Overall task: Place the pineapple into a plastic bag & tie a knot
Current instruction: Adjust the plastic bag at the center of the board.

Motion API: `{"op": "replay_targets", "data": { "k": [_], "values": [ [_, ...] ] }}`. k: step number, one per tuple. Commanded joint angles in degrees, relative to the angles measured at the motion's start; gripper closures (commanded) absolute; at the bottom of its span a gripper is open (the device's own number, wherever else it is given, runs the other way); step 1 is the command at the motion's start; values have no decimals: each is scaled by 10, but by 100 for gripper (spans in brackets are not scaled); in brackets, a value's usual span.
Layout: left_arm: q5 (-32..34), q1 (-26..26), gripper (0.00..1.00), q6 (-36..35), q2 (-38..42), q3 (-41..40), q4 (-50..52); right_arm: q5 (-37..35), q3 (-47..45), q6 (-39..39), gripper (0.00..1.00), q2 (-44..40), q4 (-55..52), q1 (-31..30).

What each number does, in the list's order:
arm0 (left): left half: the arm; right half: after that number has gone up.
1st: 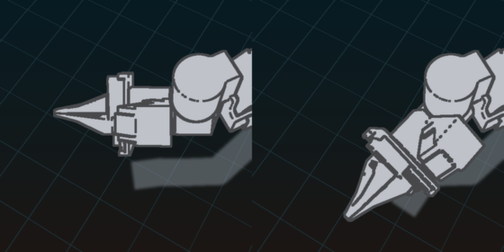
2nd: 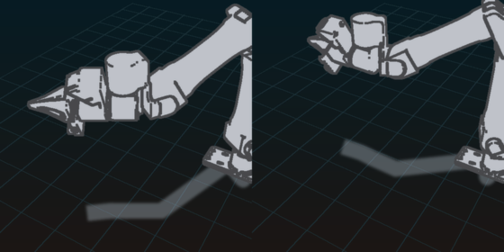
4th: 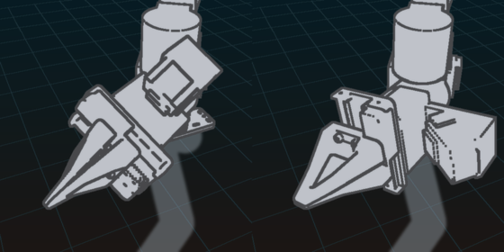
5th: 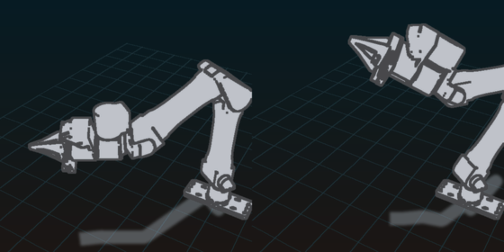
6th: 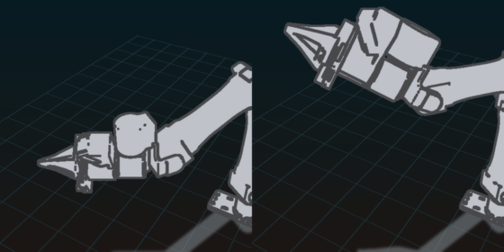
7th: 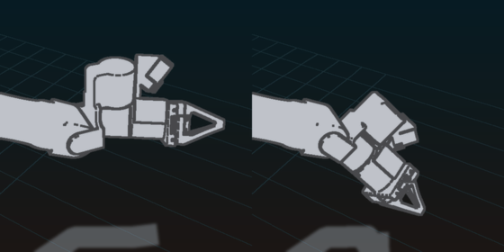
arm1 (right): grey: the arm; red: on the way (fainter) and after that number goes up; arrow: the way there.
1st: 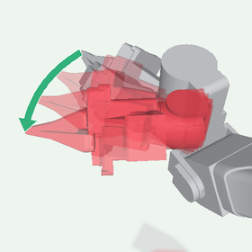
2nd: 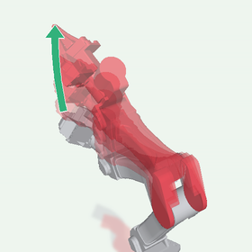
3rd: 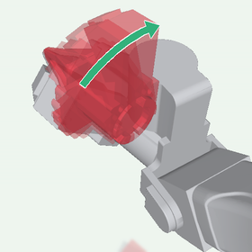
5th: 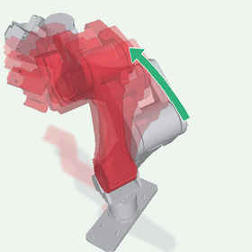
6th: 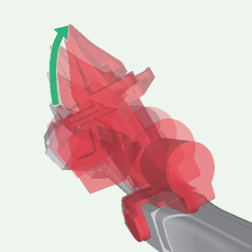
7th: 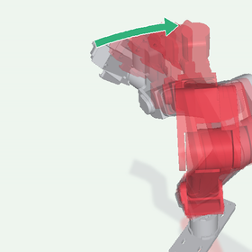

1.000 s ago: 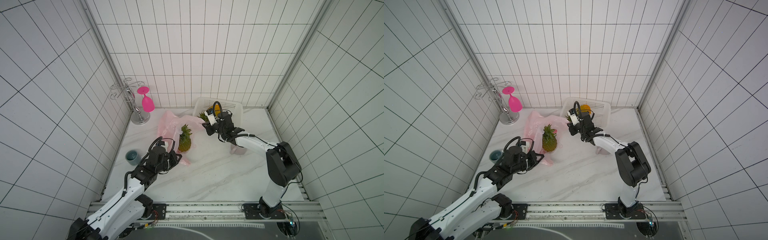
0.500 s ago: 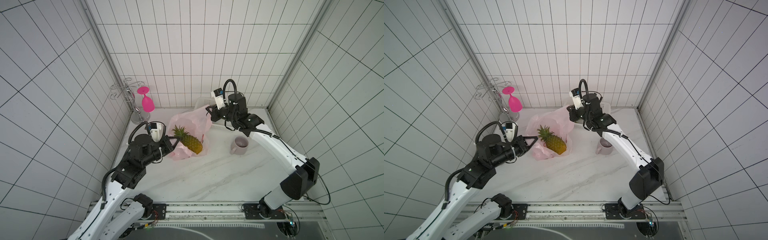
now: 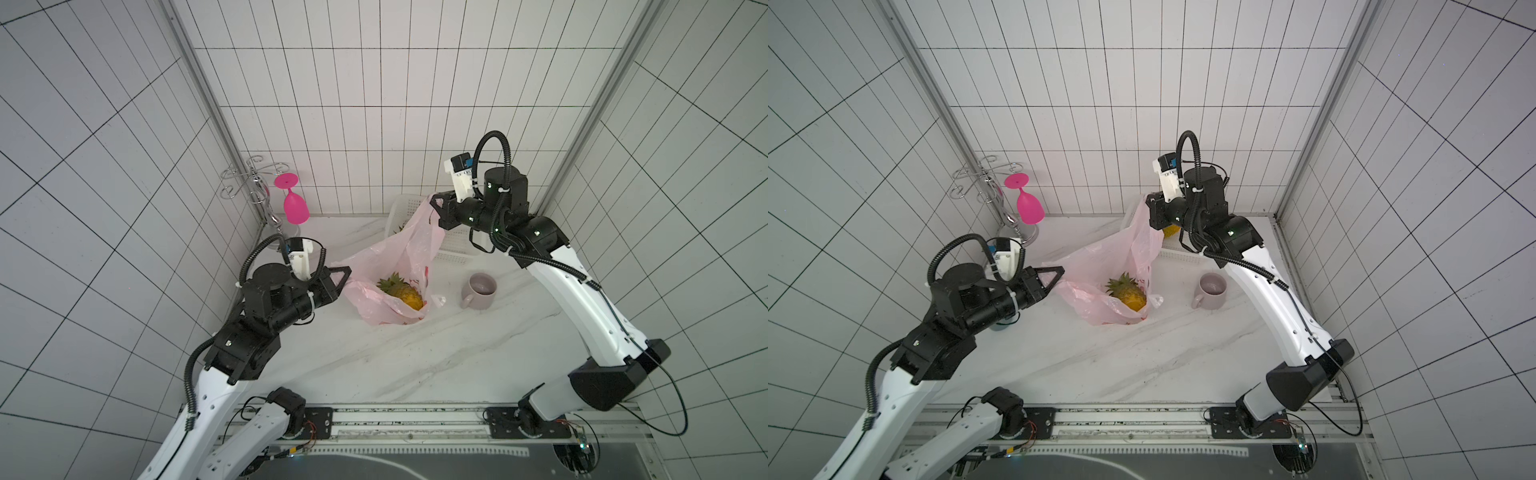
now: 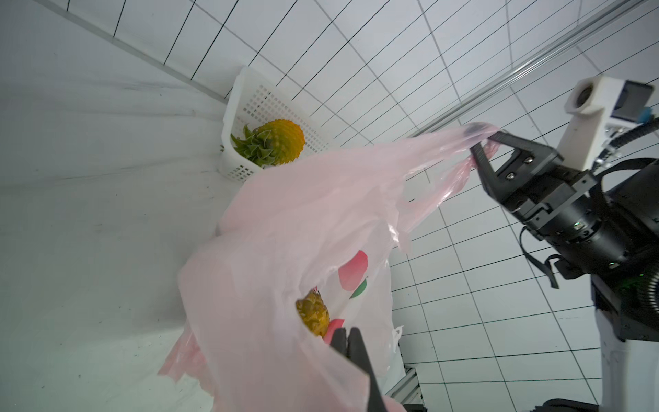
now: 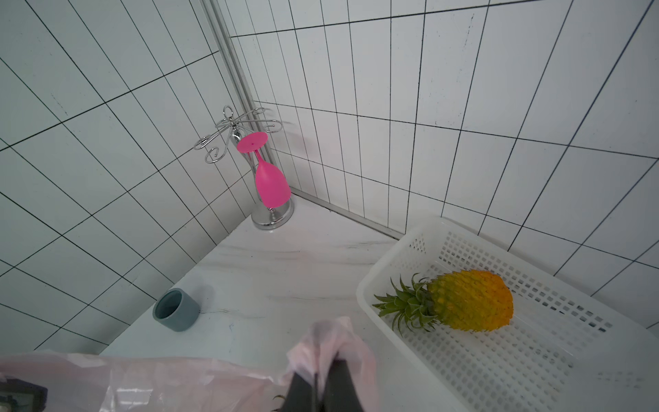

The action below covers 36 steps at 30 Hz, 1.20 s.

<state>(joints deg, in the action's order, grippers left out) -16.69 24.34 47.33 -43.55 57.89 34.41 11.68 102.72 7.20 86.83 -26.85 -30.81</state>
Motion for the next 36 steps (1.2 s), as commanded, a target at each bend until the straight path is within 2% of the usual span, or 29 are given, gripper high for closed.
{"op": "replay_targets", "data": {
  "k": [1, 5, 8, 11, 12, 14, 15, 17, 19, 20, 21, 23, 26, 28, 30, 36],
  "values": [
    [-36, -2, 100, -13, 13, -61, -49, 2, -112, 6, 100, -21, 27, 6],
    [-106, -3, 100, 7, 31, -134, -130, 39, -236, 25, 100, -35, 72, 5],
    [-144, -3, 100, 15, 25, -156, -155, 38, -260, 32, 100, -37, 81, 5],
    [-129, -3, 100, 3, 27, -152, -152, 19, -235, 33, 98, -41, 82, 5],
    [-122, -3, 100, 0, 29, -149, -153, 10, -221, 33, 92, -42, 82, 6],
    [-117, -3, 100, -11, 29, -142, -154, -14, -193, 35, 89, -38, 83, 6],
    [-117, -3, 100, -17, 28, -137, -154, -29, -177, 37, 90, -35, 82, 6],
    [-118, -3, 100, -27, 28, -130, -153, -58, -148, 43, 100, -23, 79, 9],
    [-119, -3, 100, -37, 30, -123, -148, -78, -120, 49, 100, -6, 73, 16],
    [-119, -3, 100, -43, 31, -120, -143, -82, -107, 53, 93, 4, 69, 20],
    [-116, -3, 100, -49, 35, -116, -137, -81, -94, 58, 76, 15, 63, 26],
    [-102, -3, 100, -61, 44, -106, -116, -64, -83, 59, 55, 25, 64, 32],
    [-75, -3, 100, -81, 63, -83, -78, -21, -80, 51, 36, 30, 81, 33],
    [-55, -3, 100, -93, 70, -69, -56, 8, -82, 46, 30, 28, 89, 34],
    [-44, -3, 100, -101, 71, -67, -41, 34, -99, 47, 28, 17, 120, 39],
    [-29, -3, 100, -104, 47, -102, -42, 177, -252, 52, 21, -87, 305, 62]
  ]
}}
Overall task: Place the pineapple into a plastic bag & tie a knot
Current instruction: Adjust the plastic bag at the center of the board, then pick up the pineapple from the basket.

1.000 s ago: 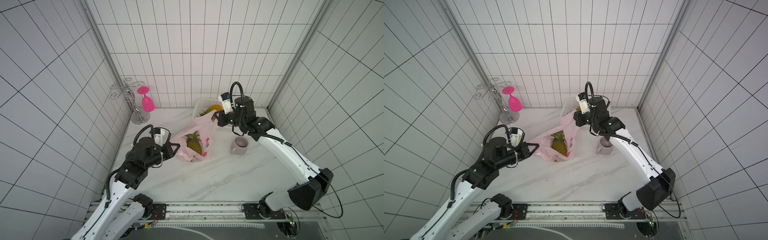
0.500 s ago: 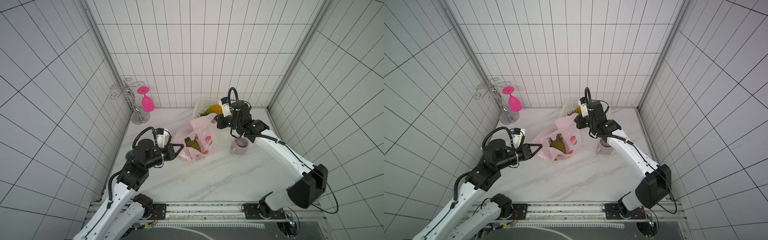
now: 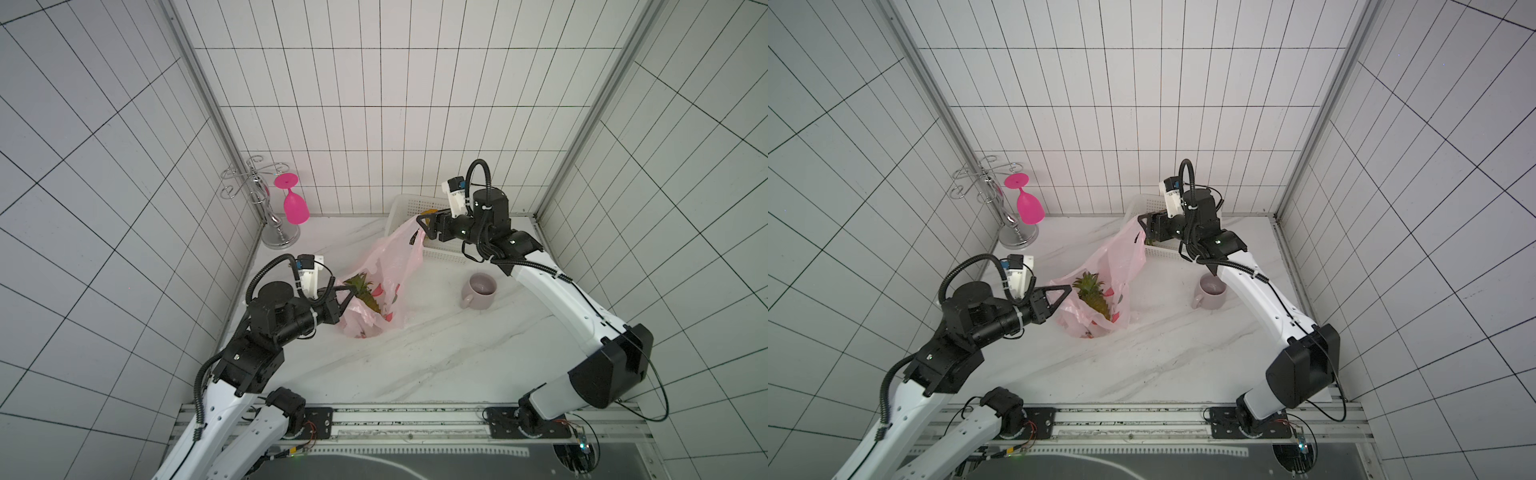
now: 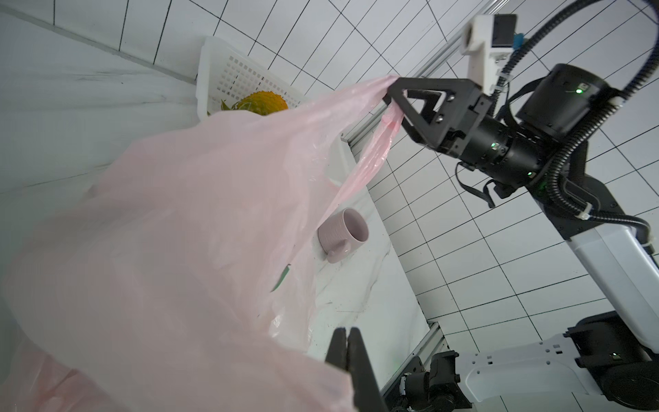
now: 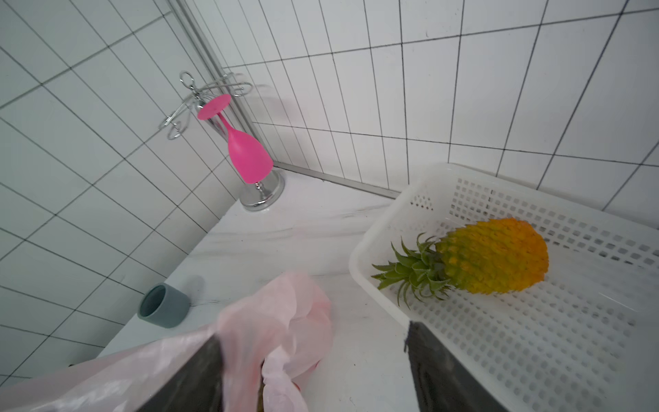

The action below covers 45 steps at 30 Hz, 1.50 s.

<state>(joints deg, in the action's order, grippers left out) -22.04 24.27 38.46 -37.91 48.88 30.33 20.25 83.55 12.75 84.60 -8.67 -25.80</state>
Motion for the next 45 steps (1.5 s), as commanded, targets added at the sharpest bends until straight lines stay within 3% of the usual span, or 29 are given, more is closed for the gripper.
{"op": "replay_targets", "data": {
  "k": [1, 4, 7, 10, 13, 17, 23, 32, 45],
  "values": [
    [30, -2, 100, -14, -13, -16, -4, 100, -74, -7, 21, -80, 136, 12],
    [43, -3, 100, -13, -28, -19, -16, 121, -99, -33, 19, -105, 128, 13],
    [41, -4, 100, -12, -43, -16, -33, 88, -109, -48, 18, -109, 63, 13],
    [37, -4, 100, -14, -47, -13, -42, 17, -149, -25, 17, -131, 61, 17],
    [32, -4, 100, -15, -42, -18, -43, -33, -131, 35, 16, -120, 55, 43],
    [26, -4, 100, -13, -27, -30, -38, -20, -47, 136, 21, -27, 34, 90],
    [42, -4, 100, 1, 9, -57, -31, 1, 123, 235, 23, 182, 15, 96],
    [65, -4, 100, -8, 14, -52, -11, 19, 400, 351, 18, 466, -28, 101],
    [67, -4, 100, -13, -1, -45, -20, 10, 348, 468, 16, 515, 23, 86]
  ]
}}
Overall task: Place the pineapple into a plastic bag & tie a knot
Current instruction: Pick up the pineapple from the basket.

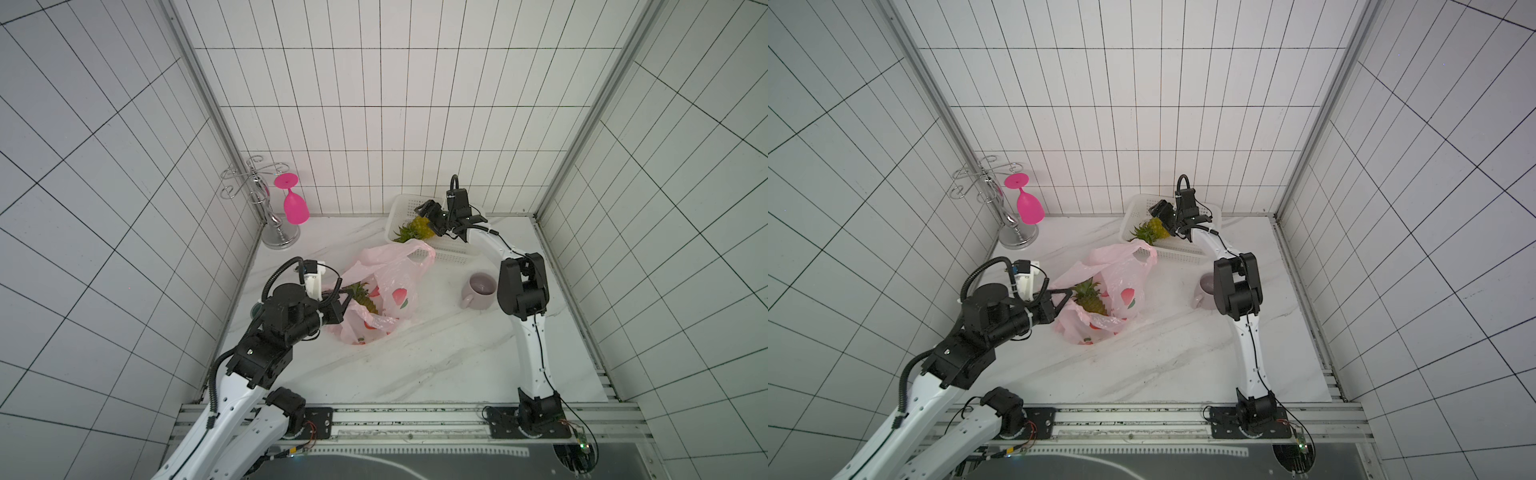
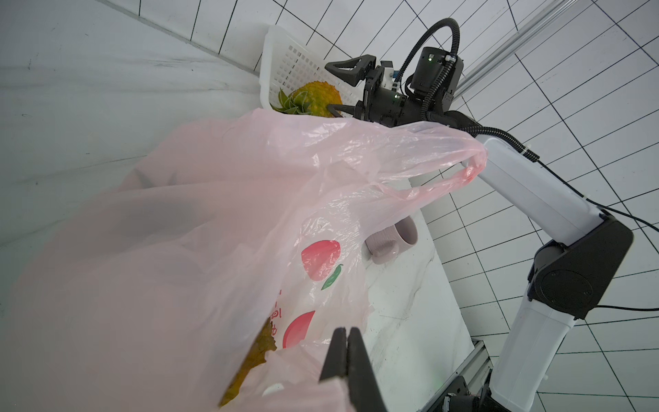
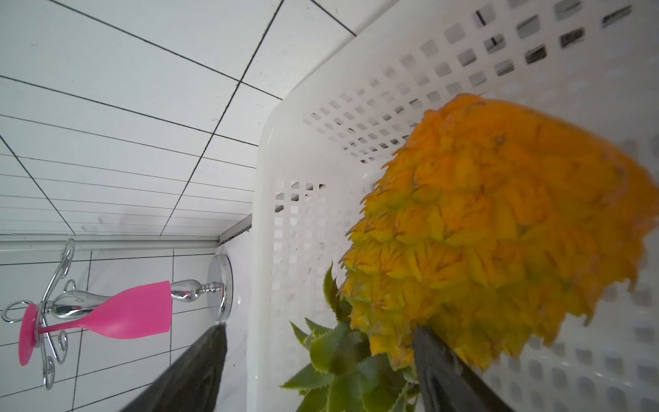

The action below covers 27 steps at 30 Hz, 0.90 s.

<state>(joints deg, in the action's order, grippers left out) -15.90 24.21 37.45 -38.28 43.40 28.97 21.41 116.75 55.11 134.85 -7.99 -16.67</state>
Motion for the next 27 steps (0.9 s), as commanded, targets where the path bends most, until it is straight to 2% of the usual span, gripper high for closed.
{"op": "replay_targets", "data": {
  "k": [1, 16, 23, 27],
  "values": [
    [5, -3, 100, -4, 2, 10, -6, 0, 18, 48, 16, 17, 13, -5],
    [-4, -3, 100, 4, 21, -2, -19, -71, -148, 57, 16, -80, 45, 6],
    [-5, -3, 100, 6, 36, -3, -11, -72, -137, 74, 10, -51, 40, 11],
    [-8, -3, 100, 10, 41, -10, -13, -70, -94, 77, 1, -13, 40, 15]
  ]
}}
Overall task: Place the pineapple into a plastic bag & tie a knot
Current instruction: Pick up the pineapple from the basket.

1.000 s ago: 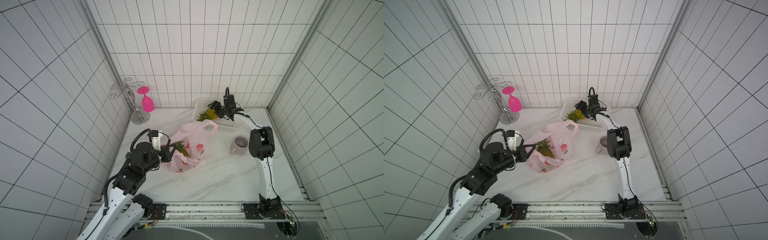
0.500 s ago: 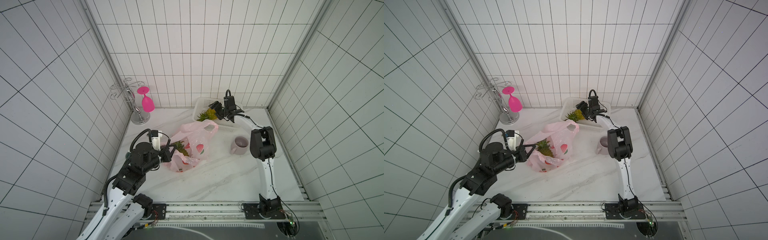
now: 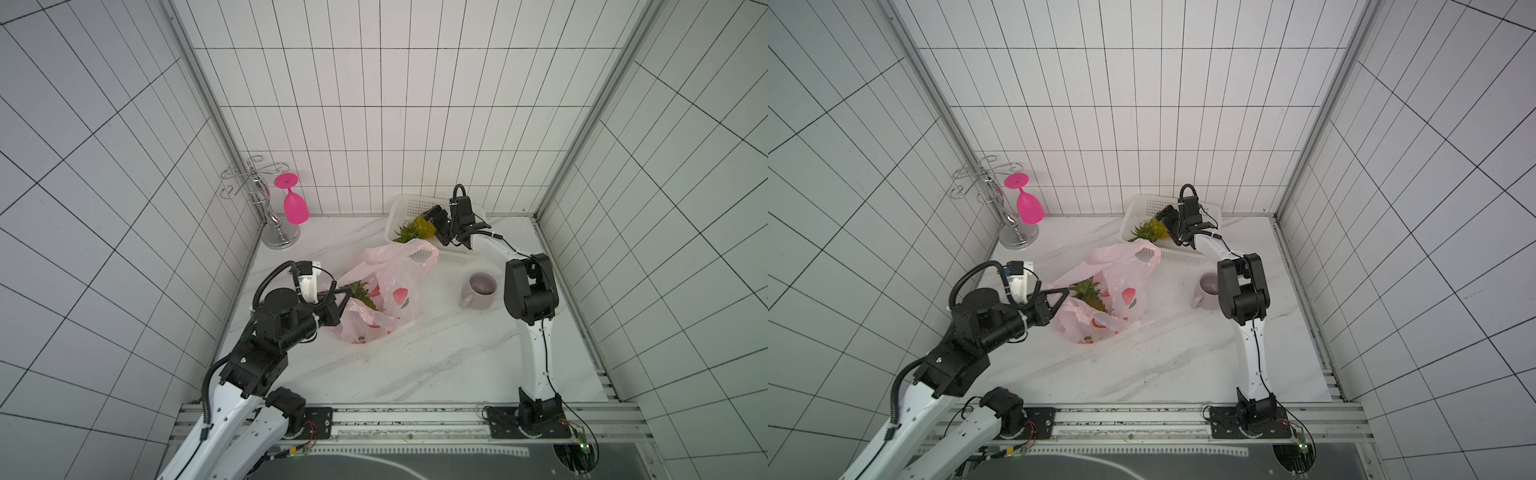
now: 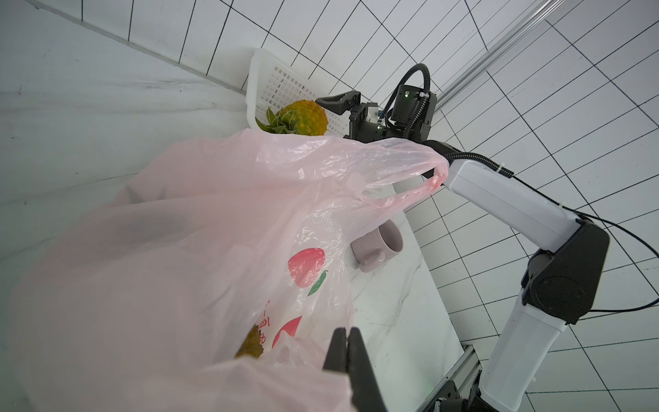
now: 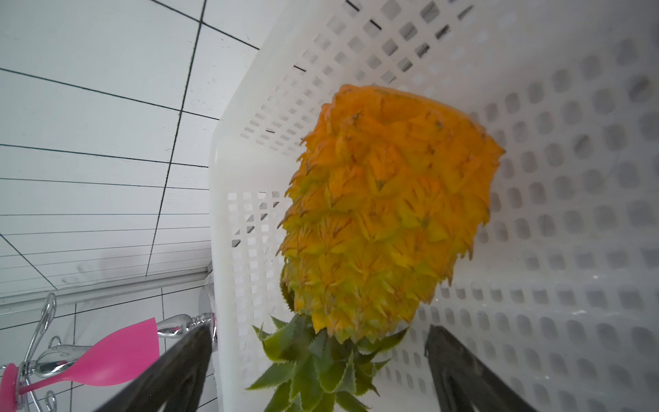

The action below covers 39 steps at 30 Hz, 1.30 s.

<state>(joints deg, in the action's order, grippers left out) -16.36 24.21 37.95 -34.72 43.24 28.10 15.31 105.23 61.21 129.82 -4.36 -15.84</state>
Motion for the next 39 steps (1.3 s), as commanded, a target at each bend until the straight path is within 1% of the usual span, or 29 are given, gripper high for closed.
{"op": "replay_targets", "data": {
  "k": [1, 4, 9, 11, 12, 15, 18, 19, 22, 25, 28, 33, 37, 39],
  "values": [
    [-5, -3, 100, 6, 5, -10, -5, -4, 33, 21, 1, 51, 5, 7],
    [-9, -3, 100, 10, 7, -15, -6, 14, 54, 47, 1, 84, 8, 10],
    [-8, -3, 100, 15, 13, -19, -5, 9, 90, 65, 1, 119, 20, 12],
    [-9, -3, 100, 16, 14, -20, -5, 9, 105, 70, 6, 134, 21, 12],
    [-9, -3, 100, 16, 14, -20, -4, 11, 109, 74, 10, 138, 25, 13],
    [-6, -3, 100, 16, 14, -19, -2, 14, 94, 83, 32, 137, 55, 16],
    [-5, -3, 100, 14, 13, -18, -1, 26, 61, 81, 51, 123, 108, 19],
    [-5, -3, 100, 14, 12, -18, -1, 35, 47, 80, 58, 113, 131, 20],
    [-2, -4, 100, 4, 7, -12, 4, 58, 1, 72, 74, 76, 192, 22],
    [-3, -3, 100, -5, -1, -3, 11, 70, -49, 64, 84, 25, 244, 23],
    [-5, -3, 100, -10, -4, 3, 13, 81, -87, 50, 86, -32, 278, 25],
    [-5, -3, 100, -14, -5, 4, 13, 89, -111, 7, 92, -121, 280, 28],
    [-6, -3, 100, -14, -4, 1, 15, 67, -106, -77, 97, -195, 217, 28],
    [-6, -3, 100, -13, -2, -2, 14, 41, -120, -124, 99, -241, 182, 28]
  ]
}}
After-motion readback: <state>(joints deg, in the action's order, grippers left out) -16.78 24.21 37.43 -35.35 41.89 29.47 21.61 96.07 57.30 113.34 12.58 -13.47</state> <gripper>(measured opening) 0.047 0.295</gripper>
